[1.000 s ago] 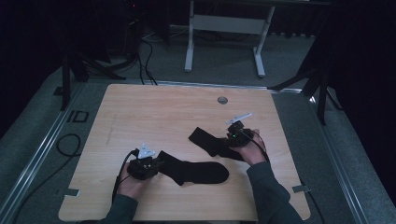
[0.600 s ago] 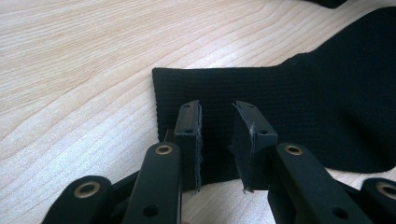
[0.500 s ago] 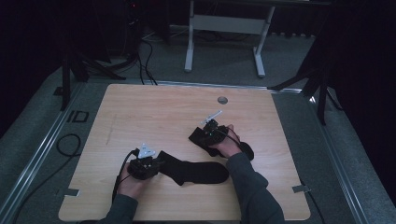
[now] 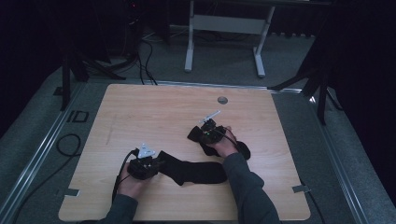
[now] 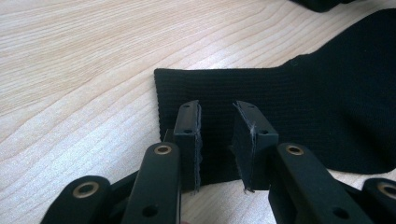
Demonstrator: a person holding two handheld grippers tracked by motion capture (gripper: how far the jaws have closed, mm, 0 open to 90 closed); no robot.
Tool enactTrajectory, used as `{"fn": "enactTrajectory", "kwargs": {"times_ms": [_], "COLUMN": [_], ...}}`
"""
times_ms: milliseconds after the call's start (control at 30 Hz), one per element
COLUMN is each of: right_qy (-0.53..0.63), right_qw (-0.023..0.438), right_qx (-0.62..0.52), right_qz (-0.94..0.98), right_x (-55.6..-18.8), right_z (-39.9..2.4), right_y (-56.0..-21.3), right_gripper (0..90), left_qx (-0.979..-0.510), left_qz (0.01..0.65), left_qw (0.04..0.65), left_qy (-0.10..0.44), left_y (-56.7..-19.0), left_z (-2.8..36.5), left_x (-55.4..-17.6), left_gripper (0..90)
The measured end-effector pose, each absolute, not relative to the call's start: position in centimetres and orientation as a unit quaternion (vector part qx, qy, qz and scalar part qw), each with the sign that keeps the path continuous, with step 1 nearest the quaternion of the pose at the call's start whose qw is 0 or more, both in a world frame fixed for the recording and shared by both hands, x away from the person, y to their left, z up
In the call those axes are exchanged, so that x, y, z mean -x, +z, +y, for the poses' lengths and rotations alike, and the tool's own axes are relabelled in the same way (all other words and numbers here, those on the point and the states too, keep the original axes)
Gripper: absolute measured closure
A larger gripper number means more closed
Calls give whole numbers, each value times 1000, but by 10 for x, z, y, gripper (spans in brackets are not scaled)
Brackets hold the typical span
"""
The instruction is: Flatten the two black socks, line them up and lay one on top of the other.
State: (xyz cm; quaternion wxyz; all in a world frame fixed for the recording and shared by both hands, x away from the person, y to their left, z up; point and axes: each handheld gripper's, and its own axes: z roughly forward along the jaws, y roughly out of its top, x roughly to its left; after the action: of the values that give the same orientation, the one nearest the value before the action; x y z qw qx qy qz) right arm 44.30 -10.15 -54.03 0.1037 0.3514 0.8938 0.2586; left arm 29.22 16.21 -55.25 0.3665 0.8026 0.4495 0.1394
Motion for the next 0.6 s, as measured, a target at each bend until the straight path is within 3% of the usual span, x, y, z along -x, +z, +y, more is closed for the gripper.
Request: {"fn": "enactTrajectory", "kwargs": {"times_ms": [367, 600], "right_qy": [264, 327], "right_qw": [96, 97], "right_qx": [-350, -331], "right_qz": [893, 880], "right_x": [-439, -427], "right_z": [-92, -96], "right_y": [-536, -496], "right_gripper": [842, 843], "left_qx": [-800, -799], "left_qz": [453, 454], "left_qw": [367, 367], "left_qy": [140, 141], "left_y": [-553, -553], "left_z": [164, 164], "left_x": [-293, -293], "left_gripper": [710, 708]}}
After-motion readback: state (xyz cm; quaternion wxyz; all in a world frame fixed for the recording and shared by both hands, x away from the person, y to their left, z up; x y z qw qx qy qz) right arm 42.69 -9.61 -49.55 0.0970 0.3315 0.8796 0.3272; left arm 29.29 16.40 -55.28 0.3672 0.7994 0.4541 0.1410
